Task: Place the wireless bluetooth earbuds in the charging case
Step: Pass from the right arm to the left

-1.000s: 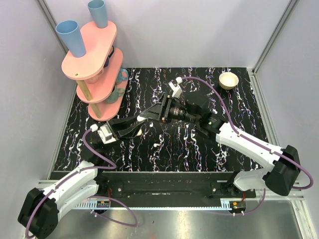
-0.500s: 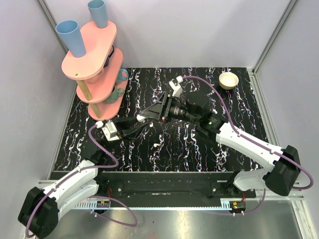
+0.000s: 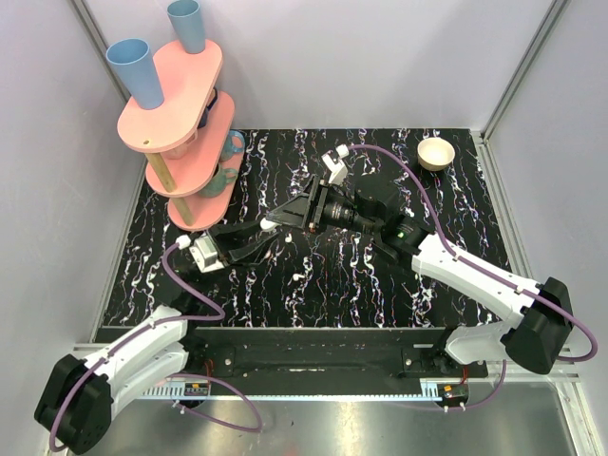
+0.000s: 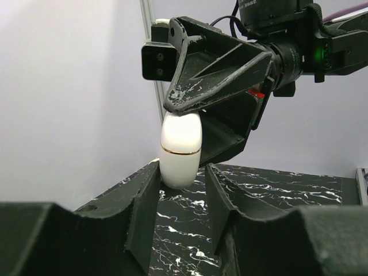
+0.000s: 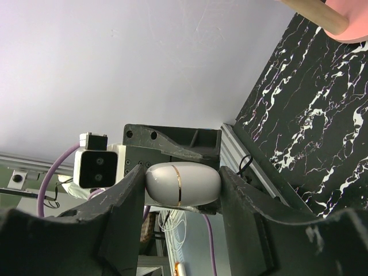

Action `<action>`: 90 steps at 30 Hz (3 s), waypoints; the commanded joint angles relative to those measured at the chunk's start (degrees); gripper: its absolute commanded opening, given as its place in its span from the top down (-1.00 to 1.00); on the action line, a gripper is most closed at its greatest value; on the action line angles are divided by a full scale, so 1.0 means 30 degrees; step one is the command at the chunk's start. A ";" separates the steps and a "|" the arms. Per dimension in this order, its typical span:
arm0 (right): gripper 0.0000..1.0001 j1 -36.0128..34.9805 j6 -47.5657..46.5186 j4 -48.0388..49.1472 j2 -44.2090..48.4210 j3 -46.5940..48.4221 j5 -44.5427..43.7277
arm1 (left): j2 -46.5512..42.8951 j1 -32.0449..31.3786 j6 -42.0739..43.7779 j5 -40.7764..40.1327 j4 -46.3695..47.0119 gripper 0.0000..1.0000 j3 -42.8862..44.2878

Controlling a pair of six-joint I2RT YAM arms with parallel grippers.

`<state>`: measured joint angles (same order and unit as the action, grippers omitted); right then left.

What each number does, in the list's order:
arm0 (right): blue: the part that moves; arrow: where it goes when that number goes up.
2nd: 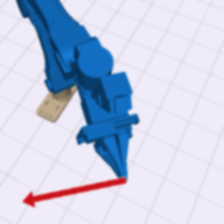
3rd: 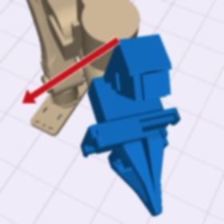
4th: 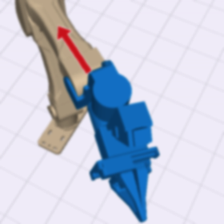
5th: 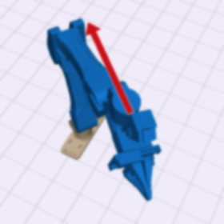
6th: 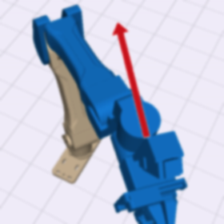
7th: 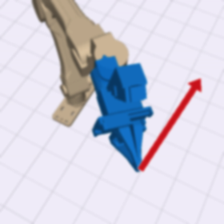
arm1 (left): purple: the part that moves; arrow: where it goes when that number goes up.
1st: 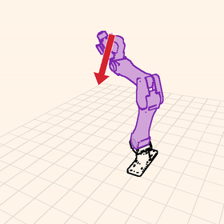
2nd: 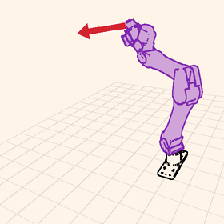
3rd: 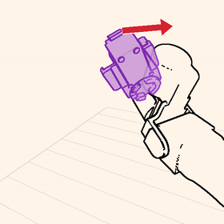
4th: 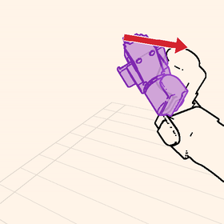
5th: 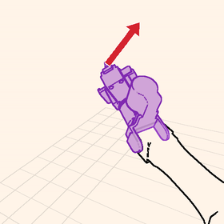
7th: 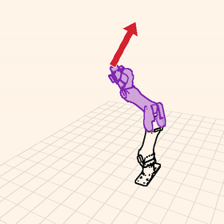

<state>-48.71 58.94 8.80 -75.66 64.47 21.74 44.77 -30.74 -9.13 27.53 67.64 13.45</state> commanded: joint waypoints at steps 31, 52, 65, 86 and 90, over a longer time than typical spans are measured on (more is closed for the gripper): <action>0.22 0.0006 -0.0134 0.1345 0.0317 0.0337 0.0343 | 0.0779 -0.0095 -0.0356 -0.0240 0.3032 0.22 0.0584; 0.21 0.0035 -0.0104 0.1258 0.0316 0.0161 0.0167 | 0.1072 -0.0182 -0.0328 -0.0679 0.4086 0.18 0.0643; 0.21 0.0035 -0.0105 0.1315 0.0229 0.0132 0.0254 | 0.0778 -0.0212 -0.0210 -0.0885 0.3909 0.21 0.0613; -0.22 0.0035 -0.0542 0.0994 -0.0035 0.0220 0.0402 | 0.0955 -0.0300 0.0375 -0.1265 0.3794 1.00 0.0614; -0.43 0.0035 -0.1508 0.0117 0.0404 0.0337 -0.0651 | 0.0457 -0.0329 0.0756 -0.1558 0.3063 1.00 0.0467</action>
<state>-48.47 58.00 9.98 -75.99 64.45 21.85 47.66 -31.44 -8.86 24.75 73.41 13.80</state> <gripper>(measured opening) 0.680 0.328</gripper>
